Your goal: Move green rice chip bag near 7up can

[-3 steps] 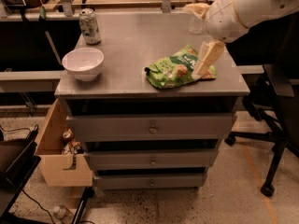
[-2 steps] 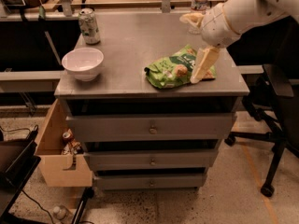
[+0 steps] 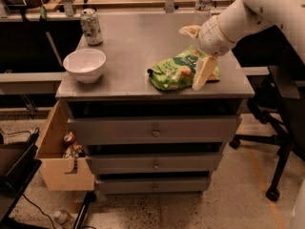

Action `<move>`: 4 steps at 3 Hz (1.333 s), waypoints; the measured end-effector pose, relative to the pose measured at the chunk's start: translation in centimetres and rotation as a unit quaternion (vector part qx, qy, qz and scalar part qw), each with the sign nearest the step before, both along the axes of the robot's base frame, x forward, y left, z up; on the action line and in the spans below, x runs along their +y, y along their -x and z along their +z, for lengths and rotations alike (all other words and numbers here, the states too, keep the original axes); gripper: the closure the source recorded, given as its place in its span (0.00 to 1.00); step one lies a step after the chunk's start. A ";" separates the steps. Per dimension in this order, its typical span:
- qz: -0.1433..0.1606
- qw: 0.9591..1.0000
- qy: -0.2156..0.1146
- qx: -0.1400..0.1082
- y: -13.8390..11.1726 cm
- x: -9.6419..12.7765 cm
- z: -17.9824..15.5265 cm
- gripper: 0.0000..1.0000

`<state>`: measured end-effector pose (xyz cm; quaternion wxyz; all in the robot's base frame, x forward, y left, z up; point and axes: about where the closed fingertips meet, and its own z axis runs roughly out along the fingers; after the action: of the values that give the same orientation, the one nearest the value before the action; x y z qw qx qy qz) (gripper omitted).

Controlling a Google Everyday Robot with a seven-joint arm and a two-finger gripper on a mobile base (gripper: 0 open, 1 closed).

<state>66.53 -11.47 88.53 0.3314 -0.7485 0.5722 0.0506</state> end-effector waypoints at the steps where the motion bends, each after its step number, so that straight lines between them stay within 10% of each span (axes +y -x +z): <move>1: 0.005 1.000 0.011 0.010 -0.8 0.3 -1.6 0.17; 4: 0.019 0.999 0.022 0.028 -1.3 1.6 -3.7 0.96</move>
Offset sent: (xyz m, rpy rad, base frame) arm 0.0167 0.0196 -0.0484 -0.0721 0.0781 0.0509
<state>67.80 -9.87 84.81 0.2974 -0.7647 0.5680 0.0648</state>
